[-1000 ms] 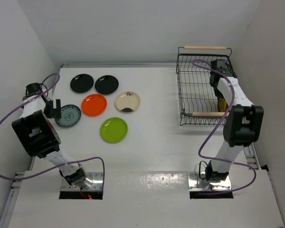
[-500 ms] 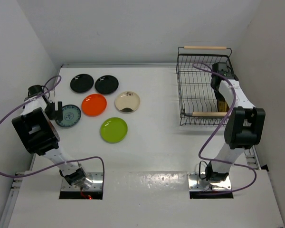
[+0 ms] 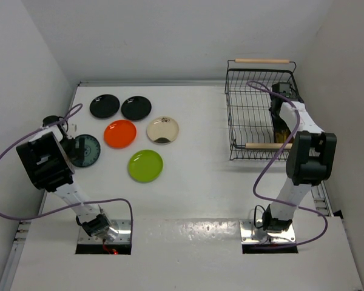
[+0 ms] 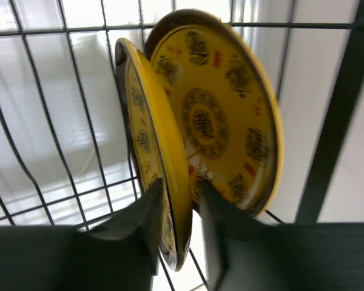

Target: Load the plates into the dish rack

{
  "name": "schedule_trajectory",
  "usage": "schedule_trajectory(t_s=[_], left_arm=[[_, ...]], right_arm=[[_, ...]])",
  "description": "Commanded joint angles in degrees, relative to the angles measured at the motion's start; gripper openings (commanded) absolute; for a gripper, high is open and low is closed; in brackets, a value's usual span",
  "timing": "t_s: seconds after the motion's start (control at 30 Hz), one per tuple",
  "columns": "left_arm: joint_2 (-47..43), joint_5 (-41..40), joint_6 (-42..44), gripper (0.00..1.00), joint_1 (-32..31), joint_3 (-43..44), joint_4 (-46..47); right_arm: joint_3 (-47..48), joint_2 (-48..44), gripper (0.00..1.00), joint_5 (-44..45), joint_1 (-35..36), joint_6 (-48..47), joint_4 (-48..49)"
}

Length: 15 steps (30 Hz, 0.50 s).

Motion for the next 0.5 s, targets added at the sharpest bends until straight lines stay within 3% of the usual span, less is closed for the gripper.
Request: schedule_trajectory(t_s=[0.0,0.03,0.2,0.47], left_arm=[[2.11,1.21,0.66,0.97,0.49,-0.73,0.31],[2.64,1.21,0.66,0.97,0.49,-0.21,0.31],[2.83,6.03,0.04,0.96,1.54,2.07,-0.31],[2.47,9.12,0.04,0.96,2.07,4.89,-1.45]], right_arm=[[1.53,-0.57,0.35,-2.32,-0.81,1.40,-1.25],[1.79,-0.58,0.44,-2.33,-0.82,1.40,-1.43],[4.43,-2.50,0.63,-3.38,-0.73,1.75,-2.83],[7.51,-5.76,0.72,-3.29,-0.73,1.57,-3.54]])
